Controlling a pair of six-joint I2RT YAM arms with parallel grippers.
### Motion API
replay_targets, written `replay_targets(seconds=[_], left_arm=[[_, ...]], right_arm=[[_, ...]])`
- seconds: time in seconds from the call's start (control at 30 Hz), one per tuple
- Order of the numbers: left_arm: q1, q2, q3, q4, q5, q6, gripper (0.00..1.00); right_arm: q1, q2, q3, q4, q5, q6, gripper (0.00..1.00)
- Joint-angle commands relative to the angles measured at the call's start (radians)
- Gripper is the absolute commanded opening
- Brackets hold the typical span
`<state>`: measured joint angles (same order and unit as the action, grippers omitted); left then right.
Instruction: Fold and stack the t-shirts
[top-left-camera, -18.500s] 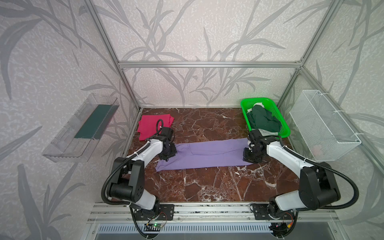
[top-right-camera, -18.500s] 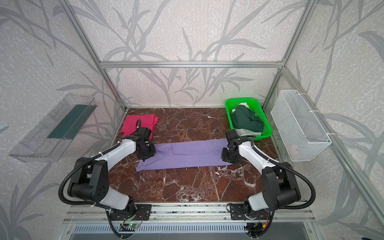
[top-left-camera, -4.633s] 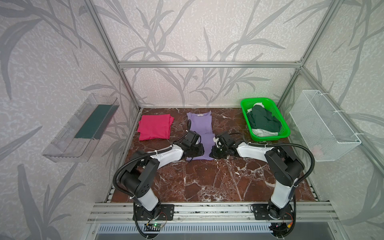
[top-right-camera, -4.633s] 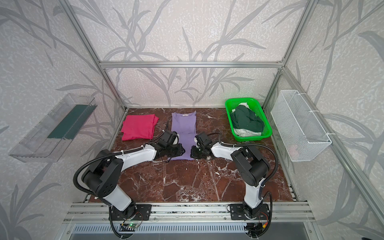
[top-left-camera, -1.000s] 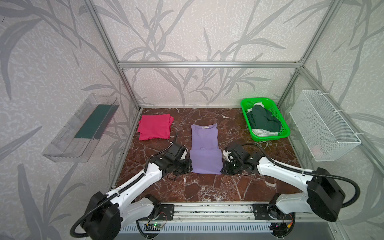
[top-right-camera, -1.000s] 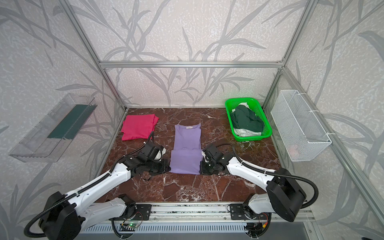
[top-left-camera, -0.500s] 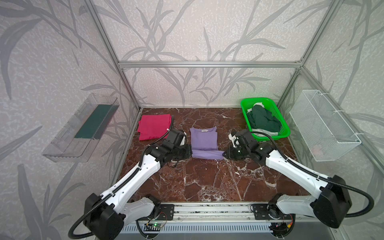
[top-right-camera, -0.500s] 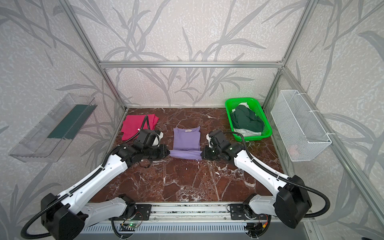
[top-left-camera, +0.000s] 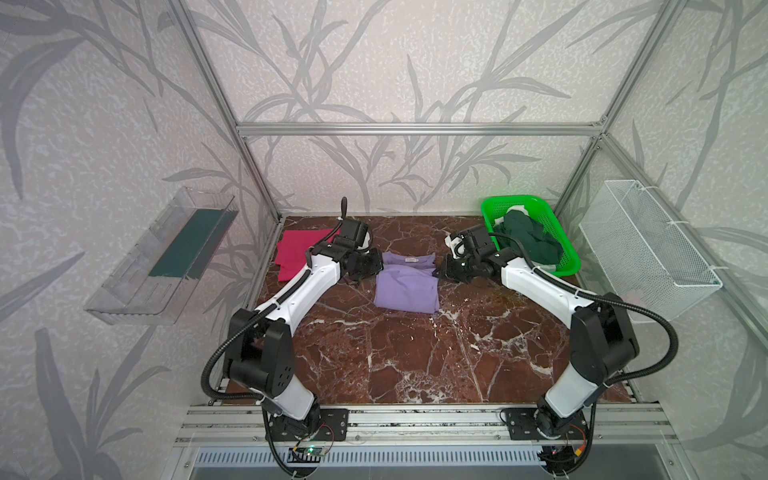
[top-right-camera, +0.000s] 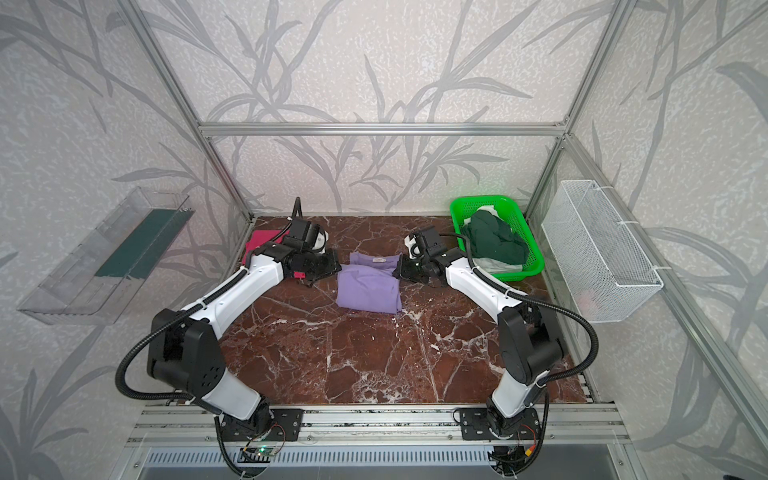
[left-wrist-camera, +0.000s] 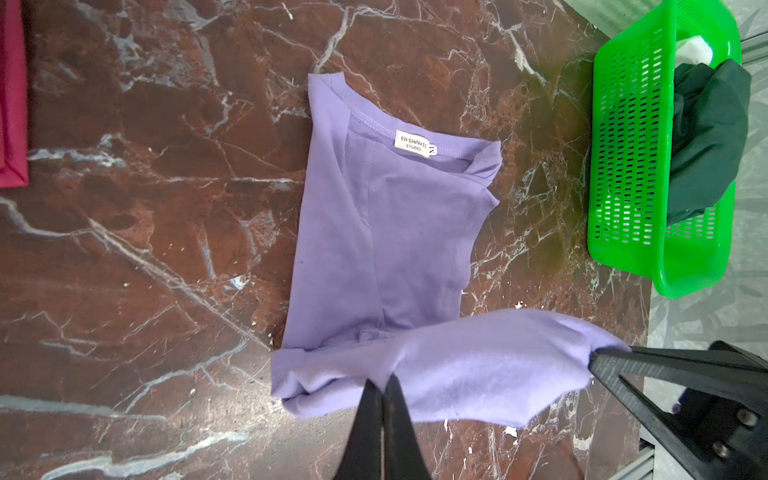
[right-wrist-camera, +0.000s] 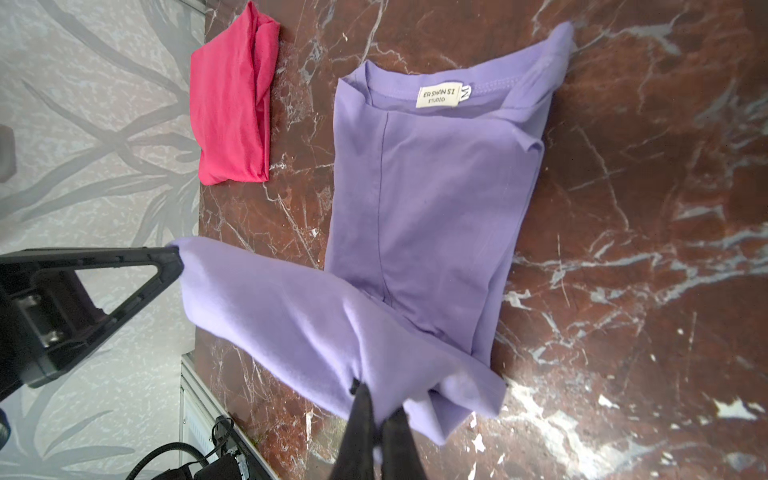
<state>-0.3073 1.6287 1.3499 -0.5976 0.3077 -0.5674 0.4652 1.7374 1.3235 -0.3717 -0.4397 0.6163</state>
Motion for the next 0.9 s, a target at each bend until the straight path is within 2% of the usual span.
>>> replay_targets(seconds=[0.0, 0.2, 0.4, 0.57, 0.73, 0.87], left_arm=[[0.026, 0.065, 0.087, 0.003, 0.024, 0.036, 0.0], [0.068, 0.307, 0.305, -0.001, 0.098, 0.065, 0.0], [0.08, 0.549, 0.519, 0.06, 0.153, 0.112, 0.0], [0.08, 0.666, 0.608, 0.056, 0.127, 0.116, 0.0], [0.08, 0.713, 0.566, 0.033, 0.058, 0.066, 0.0], [0.076, 0.652, 0.402, 0.085, 0.063, 0.035, 0.0]], right_arm=[[-0.018, 0.066, 0.075, 0.02, -0.048, -0.028, 0.0], [-0.078, 0.259, 0.243, 0.031, -0.1, -0.035, 0.0], [-0.148, 0.476, 0.359, 0.156, -0.171, 0.012, 0.02], [-0.167, 0.555, 0.367, 0.253, -0.175, 0.059, 0.03], [-0.166, 0.617, 0.408, 0.214, -0.173, 0.075, 0.04], [-0.149, 0.613, 0.389, 0.152, -0.197, 0.031, 0.05]])
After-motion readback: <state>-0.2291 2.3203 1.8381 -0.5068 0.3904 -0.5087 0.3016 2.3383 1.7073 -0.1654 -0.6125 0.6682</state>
